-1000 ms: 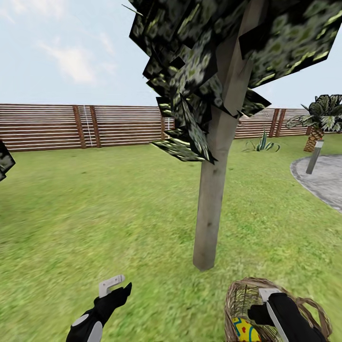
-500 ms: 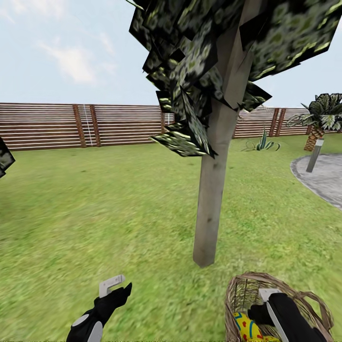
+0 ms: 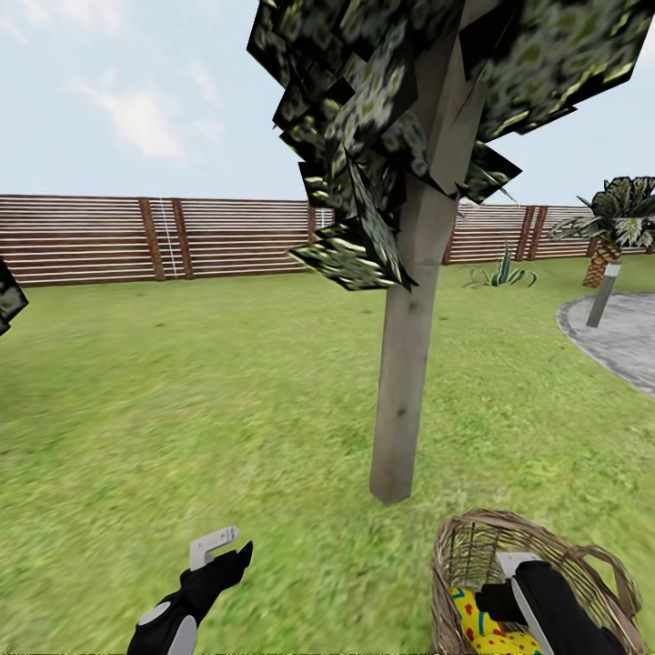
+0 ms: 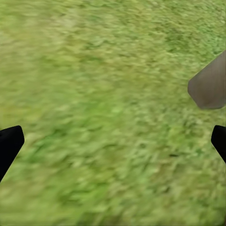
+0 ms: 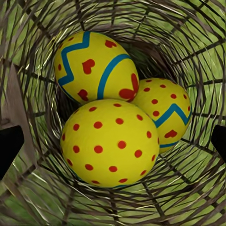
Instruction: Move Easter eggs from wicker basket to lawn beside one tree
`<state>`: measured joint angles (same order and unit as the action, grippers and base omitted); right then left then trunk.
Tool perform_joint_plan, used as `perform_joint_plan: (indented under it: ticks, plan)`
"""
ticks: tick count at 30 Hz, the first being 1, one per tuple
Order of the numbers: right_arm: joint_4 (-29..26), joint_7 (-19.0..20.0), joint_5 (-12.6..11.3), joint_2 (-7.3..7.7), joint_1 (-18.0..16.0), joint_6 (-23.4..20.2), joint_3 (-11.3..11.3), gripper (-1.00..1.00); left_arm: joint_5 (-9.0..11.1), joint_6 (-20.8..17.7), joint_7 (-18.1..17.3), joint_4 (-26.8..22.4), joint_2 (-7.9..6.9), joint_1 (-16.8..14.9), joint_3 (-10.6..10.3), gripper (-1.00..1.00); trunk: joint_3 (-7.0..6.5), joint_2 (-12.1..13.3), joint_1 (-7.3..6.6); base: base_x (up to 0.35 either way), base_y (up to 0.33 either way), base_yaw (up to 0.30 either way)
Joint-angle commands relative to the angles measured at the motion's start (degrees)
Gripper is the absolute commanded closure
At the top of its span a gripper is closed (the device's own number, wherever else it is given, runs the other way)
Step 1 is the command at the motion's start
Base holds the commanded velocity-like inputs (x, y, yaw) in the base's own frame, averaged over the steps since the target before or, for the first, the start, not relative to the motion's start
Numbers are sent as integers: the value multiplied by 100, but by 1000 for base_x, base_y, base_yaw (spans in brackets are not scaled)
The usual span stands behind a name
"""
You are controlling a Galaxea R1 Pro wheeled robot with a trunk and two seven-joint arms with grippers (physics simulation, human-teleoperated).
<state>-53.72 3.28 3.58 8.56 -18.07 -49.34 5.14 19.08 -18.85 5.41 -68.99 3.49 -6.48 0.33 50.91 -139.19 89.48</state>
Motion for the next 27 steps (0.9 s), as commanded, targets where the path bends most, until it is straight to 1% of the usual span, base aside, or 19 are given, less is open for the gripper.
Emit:
perform_joint_plan:
  ticks: [1, 4, 8, 10, 18, 23, 27]
  plan:
    - [-7, 34, 37, 8, -3, -24, 9, -100, 61, -31, 30, -10, 3, -2, 3, -100, 25, -44, 21, 0, 0, 0]
    - [-7, 32, 33, 40, -4, -23, 25, -100, 61, -31, 30, -10, 3, -2, 2, -100, 79, -165, 87, 0, 0, 0]
    - [-7, 34, 30, 127, -2, -9, 23, -100, 61, -31, 30, -10, 3, -2, 2, -100, 150, -325, 175, 0, 0, 0]
    - [-7, 38, 29, 138, -3, -7, 23, -100, 61, -31, 30, -10, 3, -2, 4, -100, 186, -405, 219, 0, 0, 0]
    - [-7, 40, 29, 146, -1, -5, 21, -100, 61, -31, 30, -11, 3, -2, 2, -100, 363, -416, 240, 0, 0, 0]
    - [-7, 38, 29, 146, -3, -5, 14, -100, 61, -31, 30, -13, 2, -2, 10, -100, 363, -416, 240, 0, 0, 0]
    - [-7, 34, 29, 146, -4, -5, 14, -100, 61, -31, 30, -10, 3, -2, 10, -100, 452, -421, 250, 0, 0, 0]
